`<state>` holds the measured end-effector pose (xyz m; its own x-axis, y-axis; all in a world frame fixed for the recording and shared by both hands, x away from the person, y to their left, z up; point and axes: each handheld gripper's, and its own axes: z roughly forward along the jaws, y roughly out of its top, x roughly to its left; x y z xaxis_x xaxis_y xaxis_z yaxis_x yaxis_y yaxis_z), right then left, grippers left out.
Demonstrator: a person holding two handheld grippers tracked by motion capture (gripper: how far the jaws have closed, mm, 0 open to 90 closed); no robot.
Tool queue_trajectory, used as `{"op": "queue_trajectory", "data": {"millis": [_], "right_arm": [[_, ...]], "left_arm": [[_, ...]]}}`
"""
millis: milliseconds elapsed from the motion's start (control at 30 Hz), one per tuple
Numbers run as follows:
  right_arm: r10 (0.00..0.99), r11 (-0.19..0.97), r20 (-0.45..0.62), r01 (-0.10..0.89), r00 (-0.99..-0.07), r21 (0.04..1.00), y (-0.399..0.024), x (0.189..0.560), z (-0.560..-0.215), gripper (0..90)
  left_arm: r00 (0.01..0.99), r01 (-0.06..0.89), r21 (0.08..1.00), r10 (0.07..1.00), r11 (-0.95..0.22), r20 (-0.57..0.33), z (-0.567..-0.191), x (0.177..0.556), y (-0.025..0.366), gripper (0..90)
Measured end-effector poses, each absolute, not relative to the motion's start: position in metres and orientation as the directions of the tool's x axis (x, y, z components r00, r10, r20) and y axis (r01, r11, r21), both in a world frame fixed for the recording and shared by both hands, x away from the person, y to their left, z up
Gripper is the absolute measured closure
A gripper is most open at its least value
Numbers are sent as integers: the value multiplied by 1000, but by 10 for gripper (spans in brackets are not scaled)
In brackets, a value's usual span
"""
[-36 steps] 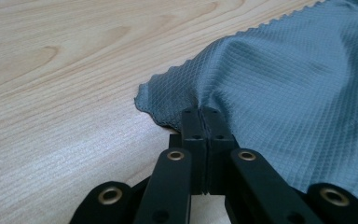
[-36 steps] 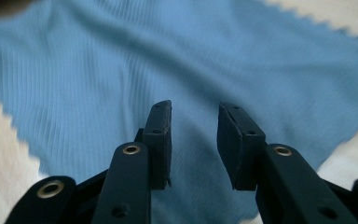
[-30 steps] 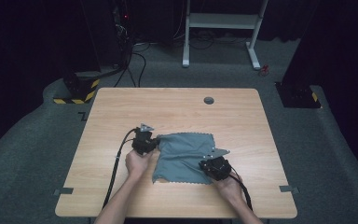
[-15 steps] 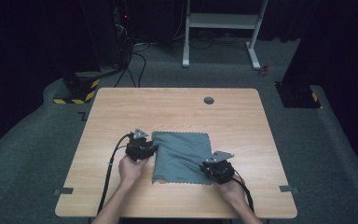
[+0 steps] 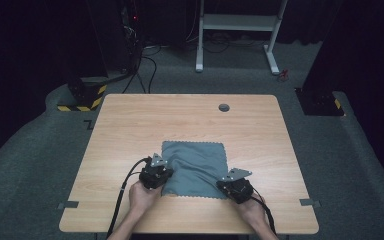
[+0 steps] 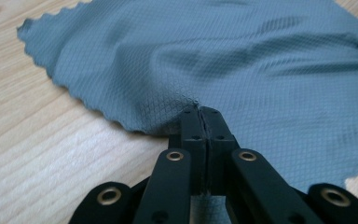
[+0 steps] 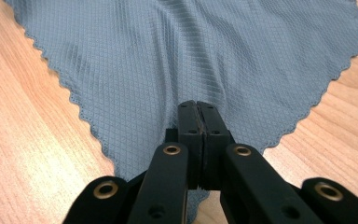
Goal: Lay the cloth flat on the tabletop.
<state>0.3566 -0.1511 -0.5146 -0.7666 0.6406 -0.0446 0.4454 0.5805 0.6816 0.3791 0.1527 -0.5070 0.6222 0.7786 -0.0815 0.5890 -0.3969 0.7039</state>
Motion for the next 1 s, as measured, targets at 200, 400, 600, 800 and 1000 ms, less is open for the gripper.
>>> {"op": "queue_trajectory", "data": {"millis": [200,400,600,800,1000], "right_arm": [[647,566,-35,449,-762,692,-153,355,-512,897],[645,550,-24,441,-764,709,-155,350,-510,844],[641,538,-2,447,-768,714,-154,341,-506,693],[639,531,12,453,-769,716,-156,336,-508,711],[630,567,-22,440,-776,697,-153,333,-515,787]], "left_arm": [[614,592,694,787,-409,-59,-506,373,153,888],[587,588,711,808,-386,-47,-503,359,158,675],[577,587,730,813,-350,-75,-508,341,161,547],[587,549,736,810,-396,-2,-507,322,160,519],[566,581,718,825,-384,-17,-518,316,167,528]]}}
